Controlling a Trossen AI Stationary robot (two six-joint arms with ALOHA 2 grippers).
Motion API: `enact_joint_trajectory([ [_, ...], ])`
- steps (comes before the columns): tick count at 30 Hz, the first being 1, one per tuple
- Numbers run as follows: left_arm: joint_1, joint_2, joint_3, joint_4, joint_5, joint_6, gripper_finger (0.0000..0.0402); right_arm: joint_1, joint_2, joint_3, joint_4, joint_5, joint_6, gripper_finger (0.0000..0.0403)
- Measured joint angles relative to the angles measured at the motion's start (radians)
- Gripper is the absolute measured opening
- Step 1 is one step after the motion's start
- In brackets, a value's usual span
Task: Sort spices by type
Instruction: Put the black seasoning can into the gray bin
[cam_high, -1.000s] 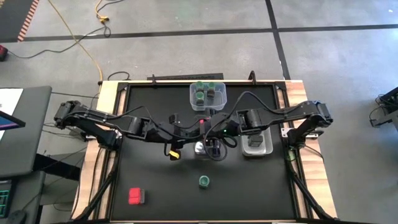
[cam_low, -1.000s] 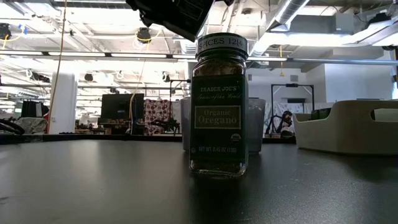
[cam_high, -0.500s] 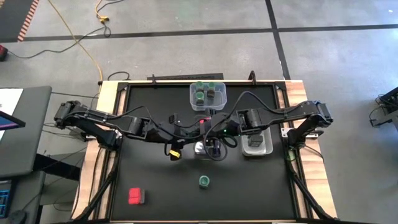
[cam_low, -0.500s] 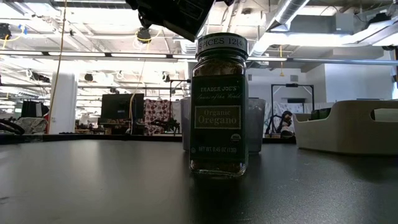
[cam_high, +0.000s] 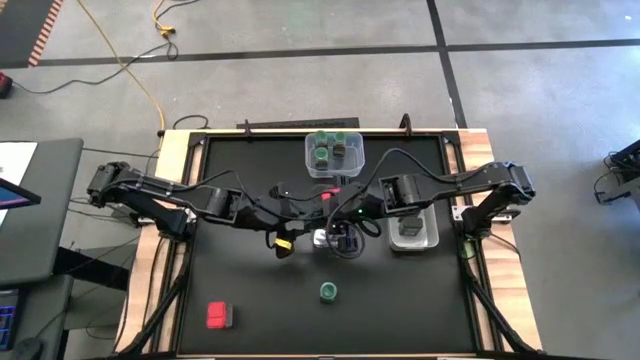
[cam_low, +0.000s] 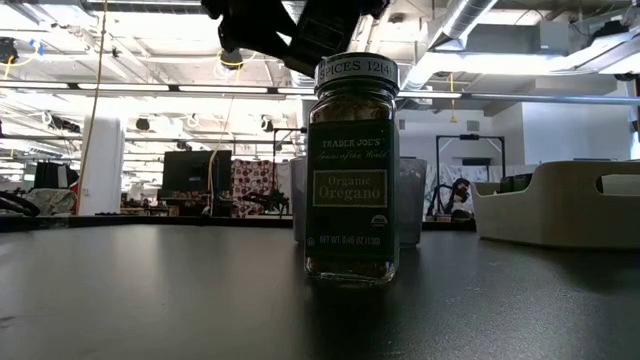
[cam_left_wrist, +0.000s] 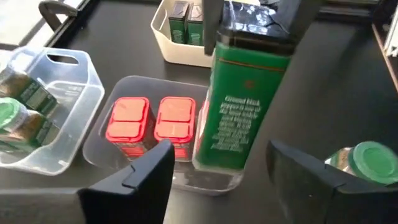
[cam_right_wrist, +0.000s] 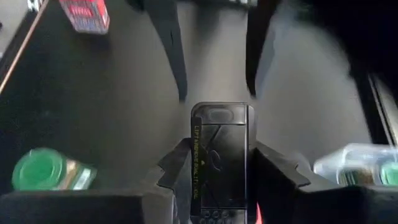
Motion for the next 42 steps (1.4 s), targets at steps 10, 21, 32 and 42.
enact_joint_trajectory([
  [10,0.0,-0.059,0.004,-0.004,-0.003,-0.032,0.0248,0.005,-0.122,0.0,-0.347,0.053,0.125,0.016],
  [21,-0.034,-0.209,-0.052,-0.006,-0.075,-0.083,0.0248,0.142,-0.419,-0.226,-0.581,0.124,0.419,0.016],
  [32,-0.047,-0.215,-0.107,0.052,-0.116,-0.131,0.0248,0.308,-0.643,-0.532,-0.545,0.126,0.595,0.016],
  [42,-0.047,-0.215,-0.107,0.058,-0.116,-0.152,0.0248,0.352,-0.64,-0.659,-0.544,0.126,0.606,0.016],
])
